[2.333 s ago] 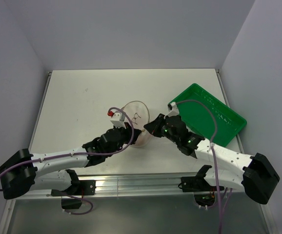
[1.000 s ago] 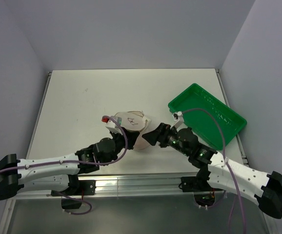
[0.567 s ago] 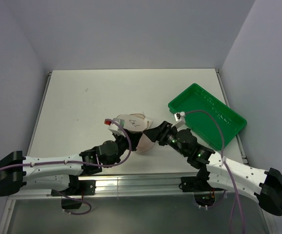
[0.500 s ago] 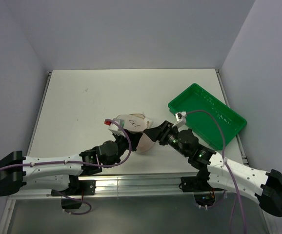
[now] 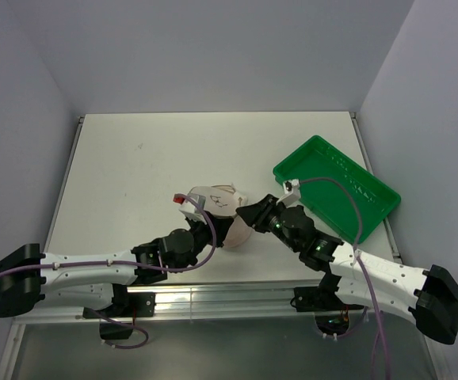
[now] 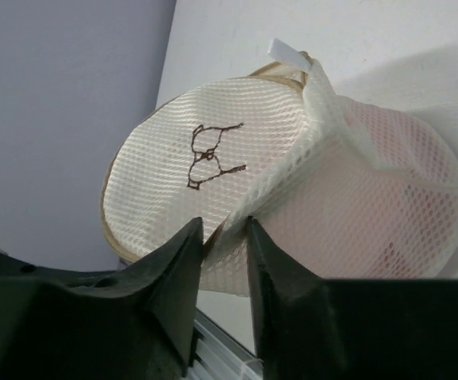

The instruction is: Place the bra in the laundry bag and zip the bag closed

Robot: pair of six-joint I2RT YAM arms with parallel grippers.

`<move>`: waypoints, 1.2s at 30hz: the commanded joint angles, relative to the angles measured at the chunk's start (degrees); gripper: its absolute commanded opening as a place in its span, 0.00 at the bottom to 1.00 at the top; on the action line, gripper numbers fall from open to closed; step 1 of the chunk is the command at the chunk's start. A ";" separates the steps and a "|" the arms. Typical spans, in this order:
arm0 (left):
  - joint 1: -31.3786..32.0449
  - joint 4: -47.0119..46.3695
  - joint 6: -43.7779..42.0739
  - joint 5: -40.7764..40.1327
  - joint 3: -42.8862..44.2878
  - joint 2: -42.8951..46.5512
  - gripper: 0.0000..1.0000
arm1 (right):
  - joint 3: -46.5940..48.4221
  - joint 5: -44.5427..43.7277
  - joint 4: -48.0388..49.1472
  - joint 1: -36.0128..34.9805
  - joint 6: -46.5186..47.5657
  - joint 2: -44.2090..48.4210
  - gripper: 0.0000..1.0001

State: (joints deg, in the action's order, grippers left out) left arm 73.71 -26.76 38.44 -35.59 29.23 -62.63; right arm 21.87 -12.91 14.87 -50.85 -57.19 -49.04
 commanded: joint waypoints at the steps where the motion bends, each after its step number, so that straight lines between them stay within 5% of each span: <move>1: 0.38 -2.86 -1.17 1.58 1.00 0.05 0.00 | 3.44 -2.30 1.74 0.40 0.67 -0.97 0.32; 7: 0.38 1.35 -2.14 1.14 0.65 0.84 0.00 | 2.92 0.06 1.74 3.82 1.64 -1.50 0.00; 17: 0.29 17.52 0.50 -6.15 -5.05 12.52 0.00 | 4.84 15.16 3.14 17.00 11.38 -3.52 0.00; 24: 0.29 25.36 3.23 -8.62 -7.17 23.16 0.00 | 16.87 26.69 -0.27 21.76 20.18 -15.54 0.01; 28: 0.38 23.17 2.52 -6.51 -5.60 23.52 0.00 | 19.35 28.64 -2.21 20.71 19.05 -17.15 0.69; 30: 0.47 20.45 1.48 -5.72 -4.89 22.56 0.00 | 19.09 25.33 -4.32 19.22 19.22 -15.40 0.88; 36: 0.47 12.29 -1.60 -5.54 -2.43 17.11 0.00 | 9.00 18.54 -4.33 10.61 12.91 -5.13 0.94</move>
State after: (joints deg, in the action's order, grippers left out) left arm 73.76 -7.07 39.46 -41.80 23.38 -43.20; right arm 35.09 9.56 10.48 -36.56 -40.91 -59.68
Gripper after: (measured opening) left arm 0.077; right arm 0.936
